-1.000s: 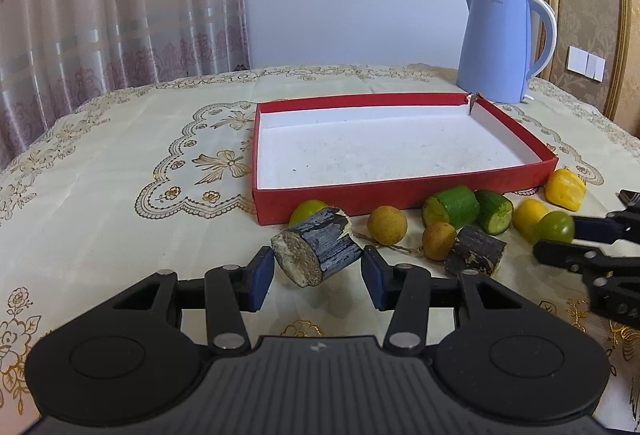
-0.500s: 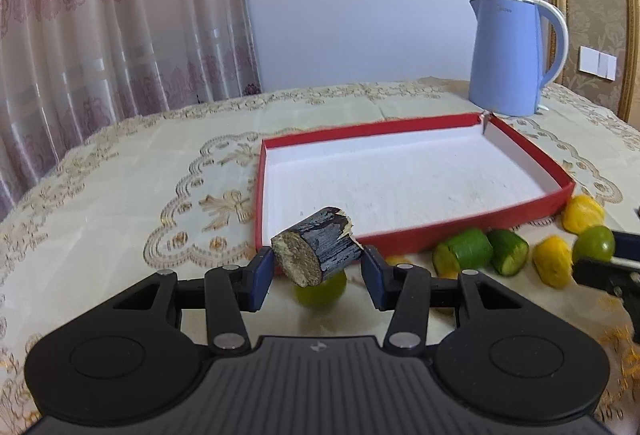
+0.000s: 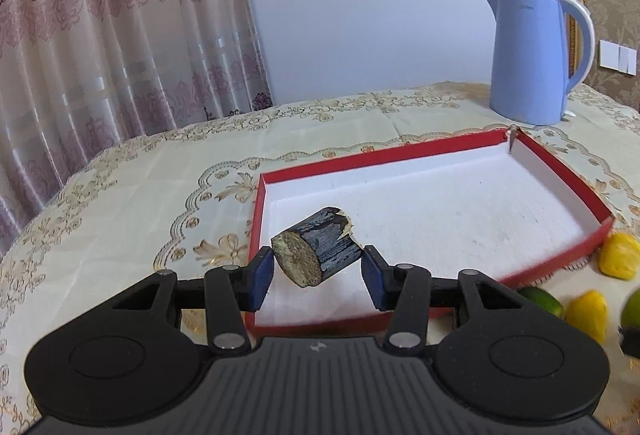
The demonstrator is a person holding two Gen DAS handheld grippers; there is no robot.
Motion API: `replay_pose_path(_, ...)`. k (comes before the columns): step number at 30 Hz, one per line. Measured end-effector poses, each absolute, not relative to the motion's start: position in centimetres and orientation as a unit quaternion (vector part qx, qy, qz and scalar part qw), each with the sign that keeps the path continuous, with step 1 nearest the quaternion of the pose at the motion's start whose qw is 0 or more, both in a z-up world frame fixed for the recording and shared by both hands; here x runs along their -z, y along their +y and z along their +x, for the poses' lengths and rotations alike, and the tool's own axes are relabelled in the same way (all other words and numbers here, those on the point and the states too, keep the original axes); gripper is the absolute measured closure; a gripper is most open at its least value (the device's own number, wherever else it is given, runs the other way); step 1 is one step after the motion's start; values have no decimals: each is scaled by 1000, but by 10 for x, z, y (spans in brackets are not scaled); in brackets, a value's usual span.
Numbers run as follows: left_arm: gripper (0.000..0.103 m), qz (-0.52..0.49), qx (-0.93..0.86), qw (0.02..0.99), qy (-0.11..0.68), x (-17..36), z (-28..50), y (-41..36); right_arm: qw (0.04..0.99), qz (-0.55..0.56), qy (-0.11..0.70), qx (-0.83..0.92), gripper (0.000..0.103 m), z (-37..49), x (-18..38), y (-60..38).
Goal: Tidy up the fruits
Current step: 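Carry the eggplant chunk into the red tray and open the left gripper while the right holds the lime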
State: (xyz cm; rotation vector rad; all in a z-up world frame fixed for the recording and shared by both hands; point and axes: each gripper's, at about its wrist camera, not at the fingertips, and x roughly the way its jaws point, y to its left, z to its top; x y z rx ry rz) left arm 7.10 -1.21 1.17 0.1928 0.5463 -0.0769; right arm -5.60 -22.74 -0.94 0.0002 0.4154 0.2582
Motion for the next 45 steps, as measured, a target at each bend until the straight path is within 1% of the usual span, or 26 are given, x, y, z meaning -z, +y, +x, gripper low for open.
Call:
replay_pose_path(8,56,116,22,953,280,-3,104,-24,971,6,204,-125,71,-56,9,-232)
replay_pose_path(22,56,119,11,944,307,10,145,-37,971,12,206,-122,71,-53,10,-237)
replay_pose_path(45,54,85,1,942,326,18,162,-28,970,9,207,-125,71,-52,9,-234)
